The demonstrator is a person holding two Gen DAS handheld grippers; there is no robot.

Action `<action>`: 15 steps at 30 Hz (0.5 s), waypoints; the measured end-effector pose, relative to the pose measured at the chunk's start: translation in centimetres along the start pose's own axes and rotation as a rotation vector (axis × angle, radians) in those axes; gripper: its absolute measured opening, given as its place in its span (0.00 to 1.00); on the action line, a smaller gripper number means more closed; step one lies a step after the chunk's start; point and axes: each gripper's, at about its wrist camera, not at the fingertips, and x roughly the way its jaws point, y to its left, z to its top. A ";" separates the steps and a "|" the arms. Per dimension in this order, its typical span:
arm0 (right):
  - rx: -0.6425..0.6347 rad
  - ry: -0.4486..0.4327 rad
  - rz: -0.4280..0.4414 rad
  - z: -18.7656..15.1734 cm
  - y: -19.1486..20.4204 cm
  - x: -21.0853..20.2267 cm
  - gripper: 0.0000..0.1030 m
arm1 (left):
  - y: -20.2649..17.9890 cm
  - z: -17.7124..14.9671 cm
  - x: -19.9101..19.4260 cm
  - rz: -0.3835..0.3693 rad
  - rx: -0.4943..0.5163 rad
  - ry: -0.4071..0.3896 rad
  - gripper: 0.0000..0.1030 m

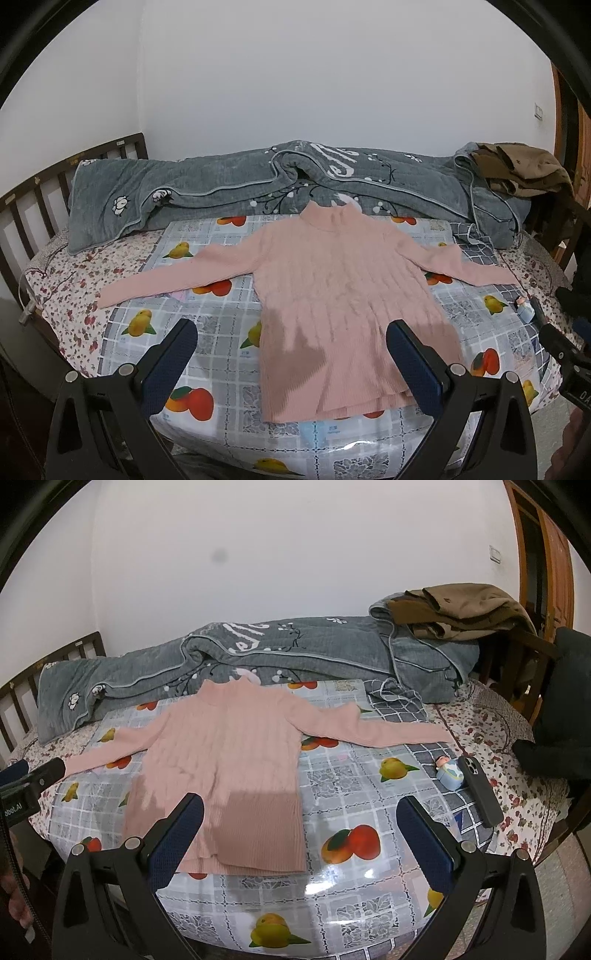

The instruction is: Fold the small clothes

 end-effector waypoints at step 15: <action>-0.004 -0.006 -0.005 0.1 0.0 -0.2 1.00 | 0.4 -0.1 -0.1 -0.008 -0.008 0.000 1.00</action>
